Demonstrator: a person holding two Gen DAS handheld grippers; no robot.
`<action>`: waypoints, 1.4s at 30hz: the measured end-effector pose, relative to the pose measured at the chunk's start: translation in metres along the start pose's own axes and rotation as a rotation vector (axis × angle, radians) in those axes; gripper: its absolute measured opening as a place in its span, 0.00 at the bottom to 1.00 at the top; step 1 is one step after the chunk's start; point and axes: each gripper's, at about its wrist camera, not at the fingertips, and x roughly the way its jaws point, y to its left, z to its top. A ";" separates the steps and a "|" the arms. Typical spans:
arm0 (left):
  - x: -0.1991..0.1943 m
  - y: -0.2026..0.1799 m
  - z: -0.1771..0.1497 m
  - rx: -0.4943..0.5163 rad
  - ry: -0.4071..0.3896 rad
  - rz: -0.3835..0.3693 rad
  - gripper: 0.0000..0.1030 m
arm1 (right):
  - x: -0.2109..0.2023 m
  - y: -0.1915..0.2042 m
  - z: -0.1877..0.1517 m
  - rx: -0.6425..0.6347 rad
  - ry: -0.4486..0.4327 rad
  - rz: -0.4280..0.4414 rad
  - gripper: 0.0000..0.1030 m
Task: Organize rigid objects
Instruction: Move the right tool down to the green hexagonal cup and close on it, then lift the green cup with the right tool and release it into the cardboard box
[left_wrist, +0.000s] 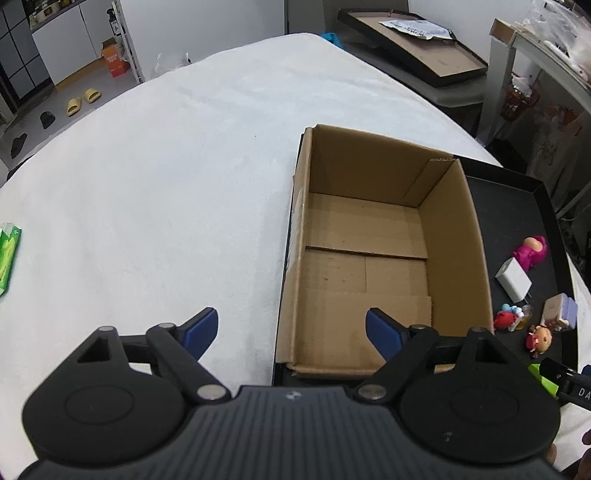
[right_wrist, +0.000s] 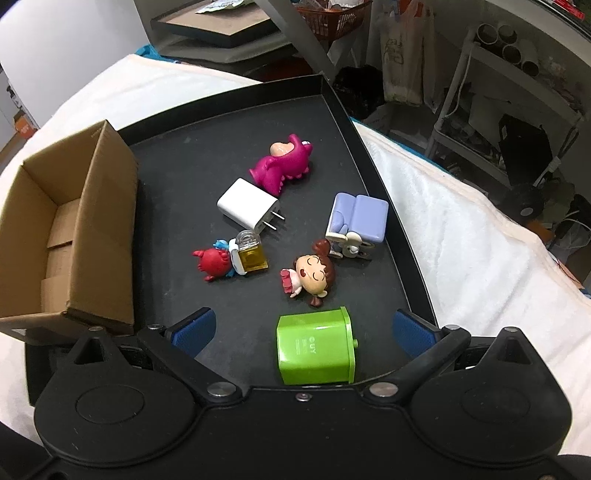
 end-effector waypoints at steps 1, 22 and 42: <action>0.002 -0.001 0.001 -0.001 0.003 0.006 0.81 | 0.002 0.001 0.001 -0.005 -0.002 0.002 1.00; 0.004 0.003 -0.006 0.036 0.030 -0.053 0.06 | -0.010 0.006 0.003 -0.004 -0.079 0.098 0.47; -0.014 0.017 -0.019 0.037 -0.014 -0.137 0.03 | -0.057 0.058 0.024 -0.145 -0.243 0.169 0.47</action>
